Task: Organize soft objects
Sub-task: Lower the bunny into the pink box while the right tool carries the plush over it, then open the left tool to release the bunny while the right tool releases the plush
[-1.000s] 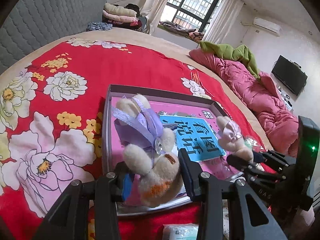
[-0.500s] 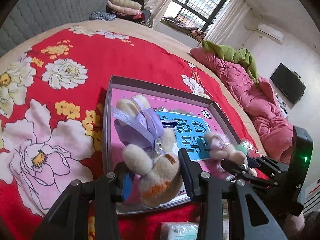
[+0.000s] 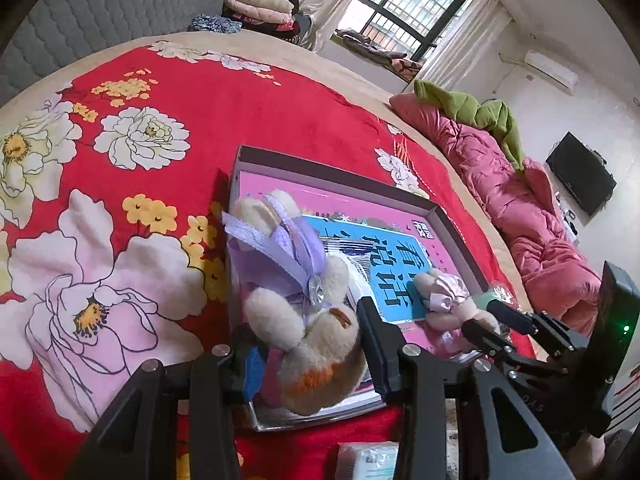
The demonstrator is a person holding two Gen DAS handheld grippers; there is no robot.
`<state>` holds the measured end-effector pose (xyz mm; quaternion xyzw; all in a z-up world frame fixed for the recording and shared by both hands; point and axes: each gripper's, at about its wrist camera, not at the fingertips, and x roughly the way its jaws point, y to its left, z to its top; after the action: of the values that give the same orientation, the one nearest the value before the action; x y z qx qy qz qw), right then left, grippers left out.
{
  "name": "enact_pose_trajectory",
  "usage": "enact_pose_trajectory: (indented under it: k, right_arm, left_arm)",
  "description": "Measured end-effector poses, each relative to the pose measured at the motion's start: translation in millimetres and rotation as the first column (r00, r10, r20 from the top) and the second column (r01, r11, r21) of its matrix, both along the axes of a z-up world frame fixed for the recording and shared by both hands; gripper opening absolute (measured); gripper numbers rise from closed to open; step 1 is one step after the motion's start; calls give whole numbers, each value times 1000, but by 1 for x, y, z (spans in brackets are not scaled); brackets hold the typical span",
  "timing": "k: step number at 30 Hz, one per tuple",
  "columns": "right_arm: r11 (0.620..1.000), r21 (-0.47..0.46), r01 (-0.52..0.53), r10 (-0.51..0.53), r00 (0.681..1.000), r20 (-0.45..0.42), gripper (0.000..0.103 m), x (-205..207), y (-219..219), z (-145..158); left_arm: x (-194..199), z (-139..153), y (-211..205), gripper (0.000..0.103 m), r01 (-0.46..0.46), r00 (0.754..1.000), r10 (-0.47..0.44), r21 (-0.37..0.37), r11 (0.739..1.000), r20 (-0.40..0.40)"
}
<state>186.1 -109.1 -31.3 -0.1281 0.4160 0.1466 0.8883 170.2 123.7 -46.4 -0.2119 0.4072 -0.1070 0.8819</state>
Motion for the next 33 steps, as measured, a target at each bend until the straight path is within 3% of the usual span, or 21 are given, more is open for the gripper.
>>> enact_pose_trajectory:
  k: [12, 33]
  right_arm:
    - [998, 54, 44, -47, 998, 39, 58, -7, -21, 17]
    - [997, 42, 58, -61, 997, 50, 59, -22, -28, 22]
  left_arm:
    - [0, -4, -22, 43, 75, 997, -75, 27, 997, -6]
    - [-2, -2, -15, 49, 27, 1000, -26, 77, 997, -8]
